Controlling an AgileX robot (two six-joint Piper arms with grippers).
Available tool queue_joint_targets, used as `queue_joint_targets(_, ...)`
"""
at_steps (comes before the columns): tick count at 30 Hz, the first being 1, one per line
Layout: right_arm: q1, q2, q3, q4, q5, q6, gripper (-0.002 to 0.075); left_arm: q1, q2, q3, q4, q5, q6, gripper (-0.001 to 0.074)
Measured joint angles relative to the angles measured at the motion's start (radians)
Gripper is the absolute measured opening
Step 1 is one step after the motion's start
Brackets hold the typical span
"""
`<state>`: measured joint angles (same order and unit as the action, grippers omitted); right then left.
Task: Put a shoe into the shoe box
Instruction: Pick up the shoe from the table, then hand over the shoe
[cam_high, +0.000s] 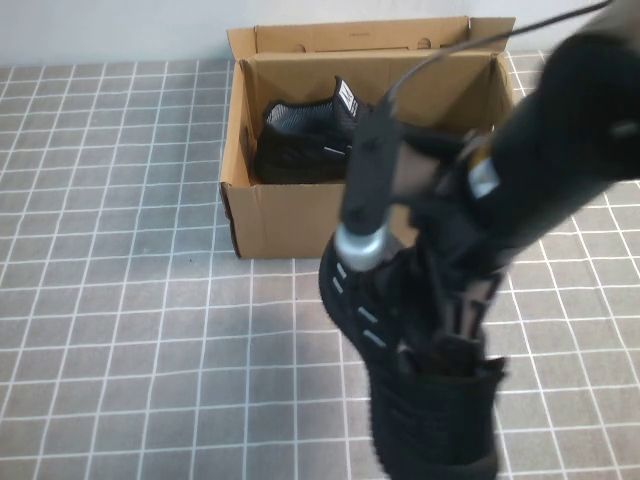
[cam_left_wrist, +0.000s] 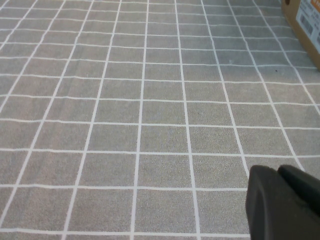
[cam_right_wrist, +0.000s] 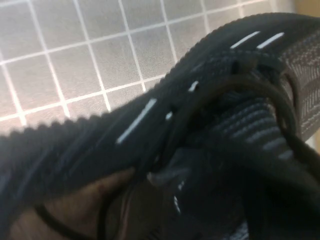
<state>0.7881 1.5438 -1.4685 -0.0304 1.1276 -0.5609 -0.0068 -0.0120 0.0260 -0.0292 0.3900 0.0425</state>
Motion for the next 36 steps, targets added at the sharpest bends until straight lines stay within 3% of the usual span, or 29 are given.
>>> queue_joint_targets(7, 0.0, -0.141, 0.0, 0.004, 0.022, 0.0, 0.0001, 0.0, 0.0, 0.0, 0.0, 0.0, 0.0, -0.0001)
queue_joint_targets(25, 0.0, -0.149, -0.074, 0.03, 0.015, 0.0, 0.0001, 0.0, 0.0, 0.0, 0.061, -0.014, 0.004, -0.0001)
queue_joint_targets(36, 0.0, -0.149, -0.074, 0.03, 0.017, 0.0, 0.0001, 0.0, 0.0, 0.002, -0.14, -0.589, -0.211, -0.0001)
